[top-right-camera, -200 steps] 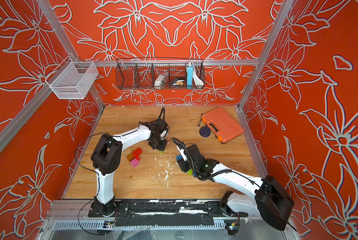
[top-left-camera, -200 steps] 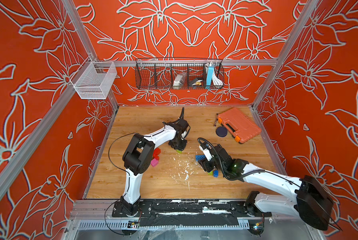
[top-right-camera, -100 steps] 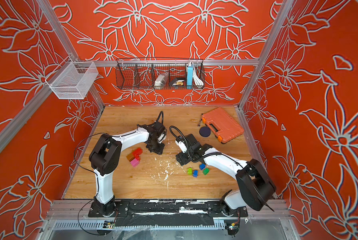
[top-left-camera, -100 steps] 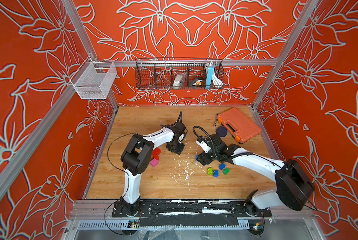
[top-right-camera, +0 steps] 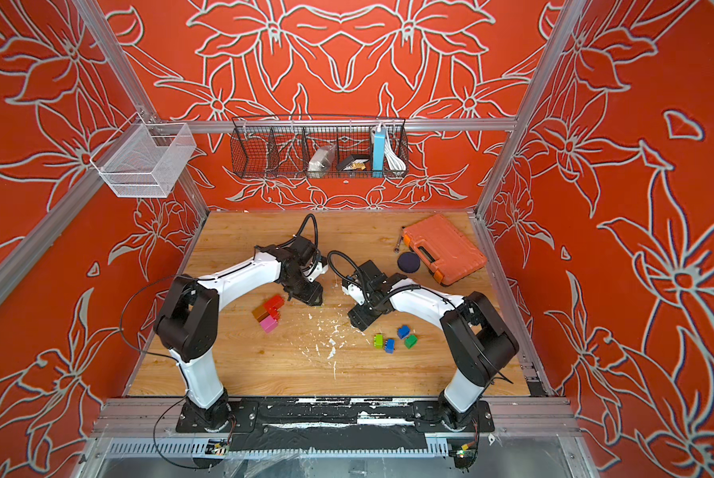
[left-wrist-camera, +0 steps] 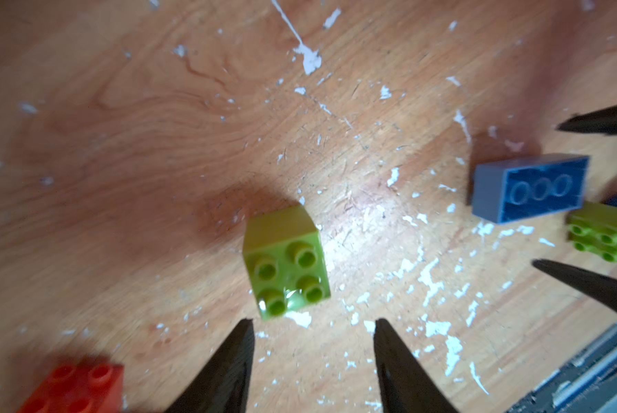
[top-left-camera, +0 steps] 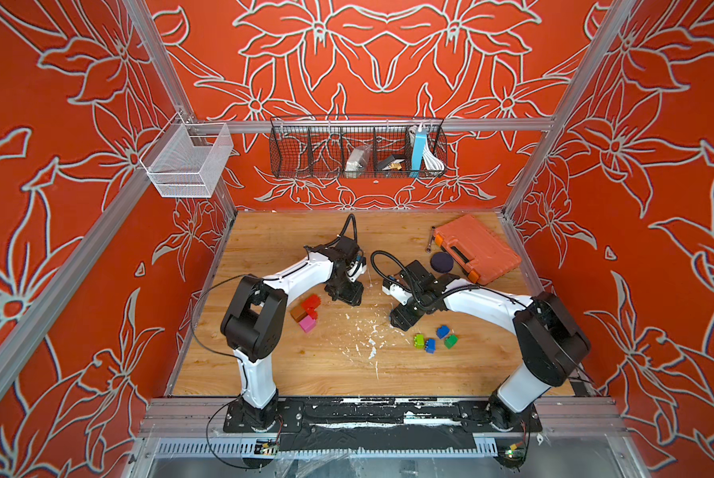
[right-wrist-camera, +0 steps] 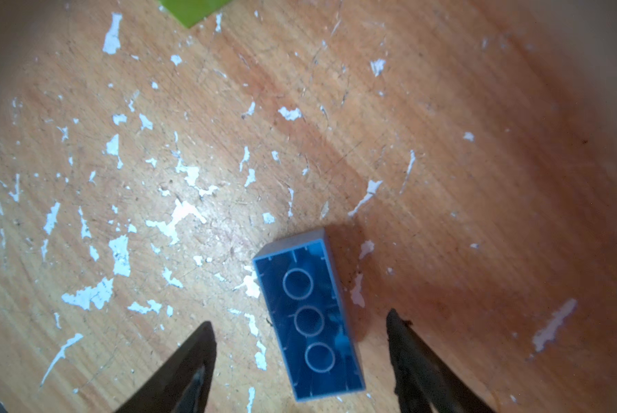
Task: Assemble the letter h with lego
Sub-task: Pick up the lego brick from the center of the board.
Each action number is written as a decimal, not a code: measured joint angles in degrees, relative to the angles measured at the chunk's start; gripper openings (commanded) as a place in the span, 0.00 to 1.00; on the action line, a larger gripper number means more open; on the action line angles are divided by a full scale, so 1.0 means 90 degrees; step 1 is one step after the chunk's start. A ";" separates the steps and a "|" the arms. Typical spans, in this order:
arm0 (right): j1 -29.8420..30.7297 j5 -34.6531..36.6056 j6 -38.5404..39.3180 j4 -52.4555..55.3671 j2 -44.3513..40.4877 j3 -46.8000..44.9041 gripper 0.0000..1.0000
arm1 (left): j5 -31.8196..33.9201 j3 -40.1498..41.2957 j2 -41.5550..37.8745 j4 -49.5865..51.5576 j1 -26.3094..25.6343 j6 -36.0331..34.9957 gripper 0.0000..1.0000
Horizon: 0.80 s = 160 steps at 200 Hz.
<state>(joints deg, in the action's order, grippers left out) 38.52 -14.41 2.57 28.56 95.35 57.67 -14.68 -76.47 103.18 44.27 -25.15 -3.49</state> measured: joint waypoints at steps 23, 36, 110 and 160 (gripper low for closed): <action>0.0000 -0.0175 0.0063 0.0075 0.0206 0.0085 0.69 | -0.0364 0.0172 -0.0563 0.0002 0.0459 -0.0095 0.56; 0.0000 -0.0282 0.0083 0.0117 0.0318 0.0170 0.66 | -0.0624 0.0291 -0.0865 0.0010 0.0792 -0.0117 0.55; 0.0053 -0.0233 -0.0313 -0.0109 0.0614 0.0357 0.26 | -0.1950 0.0981 -0.2159 0.0170 0.2137 -0.0182 0.59; 0.0330 -0.0328 -0.0495 -0.1190 -0.0226 -0.0391 0.24 | -0.3303 0.1056 -0.2365 0.0440 0.2259 -0.0100 0.77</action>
<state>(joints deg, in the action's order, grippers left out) 41.50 -17.37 -1.89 17.85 93.32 54.15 -44.40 -66.96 81.89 48.23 -4.82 -4.38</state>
